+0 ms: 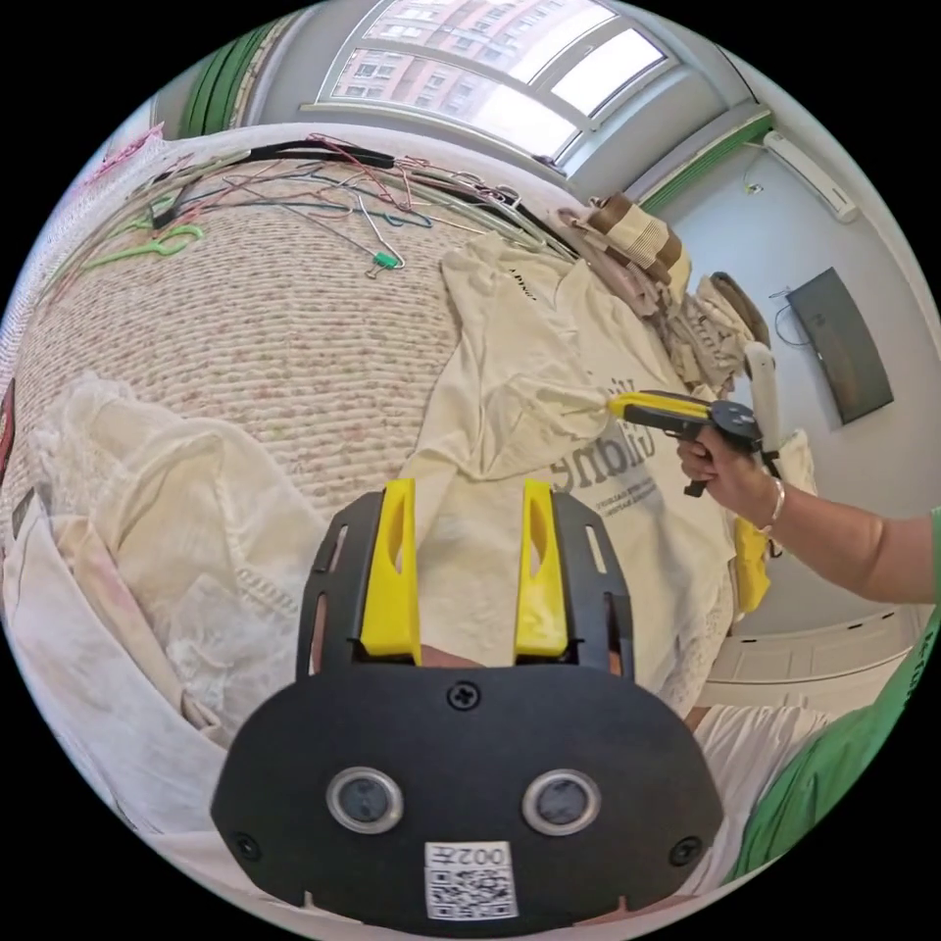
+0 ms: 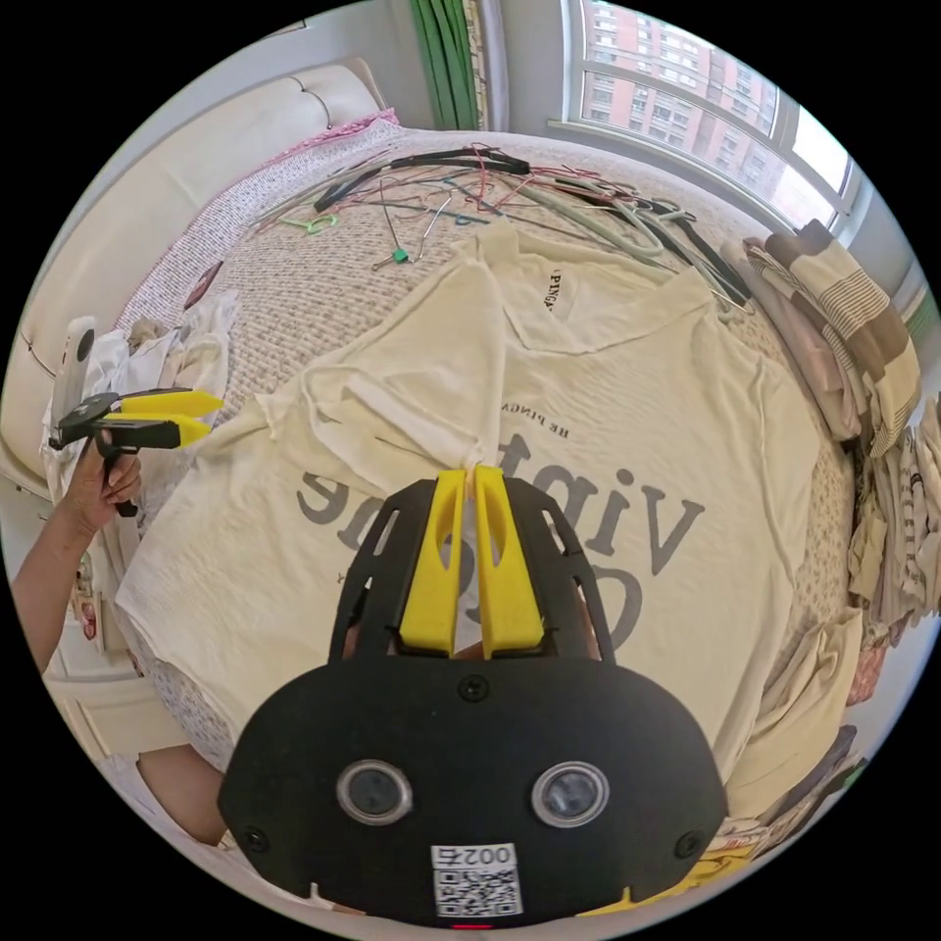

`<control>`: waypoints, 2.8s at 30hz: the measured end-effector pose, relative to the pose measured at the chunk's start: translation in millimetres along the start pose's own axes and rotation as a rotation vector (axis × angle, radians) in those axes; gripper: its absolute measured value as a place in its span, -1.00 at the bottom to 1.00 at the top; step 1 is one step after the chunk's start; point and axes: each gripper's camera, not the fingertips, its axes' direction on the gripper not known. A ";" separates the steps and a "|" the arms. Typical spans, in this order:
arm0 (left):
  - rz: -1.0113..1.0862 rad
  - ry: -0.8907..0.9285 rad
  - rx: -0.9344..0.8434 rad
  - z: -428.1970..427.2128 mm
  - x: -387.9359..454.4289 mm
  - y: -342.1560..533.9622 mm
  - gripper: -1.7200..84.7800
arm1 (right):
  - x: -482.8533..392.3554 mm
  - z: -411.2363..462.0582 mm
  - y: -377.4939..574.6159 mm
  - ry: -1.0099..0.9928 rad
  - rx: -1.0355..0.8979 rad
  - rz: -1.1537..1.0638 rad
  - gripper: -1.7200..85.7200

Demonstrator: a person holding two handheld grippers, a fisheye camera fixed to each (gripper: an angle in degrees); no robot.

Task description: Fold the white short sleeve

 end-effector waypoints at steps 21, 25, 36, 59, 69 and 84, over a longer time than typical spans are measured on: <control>0.146 -0.114 -0.062 13.2 57.7 -67.5 -0.99 | -6.7 -39.0 -36.5 -0.056 0.044 0.010 -0.97; 0.011 -0.122 0.098 -50.6 29.5 -67.2 -0.99 | -30.9 -63.0 -97.4 -0.127 0.115 -0.037 -0.97; -0.620 0.147 0.433 -138.6 -129.1 -58.2 -0.99 | -228.7 -36.6 -328.1 -0.038 0.127 -0.453 -0.97; -0.145 -0.245 0.283 -42.9 42.2 -55.4 -0.97 | -154.3 -30.2 -206.8 0.086 0.193 -0.259 -0.95; -0.168 -0.348 0.109 19.4 87.0 -14.5 -0.90 | -90.3 -3.7 -167.5 0.082 -0.022 -0.044 -0.85; -0.343 -0.254 0.245 3.9 32.0 6.5 -0.87 | -196.5 56.7 -296.3 0.157 -0.072 -0.211 -0.73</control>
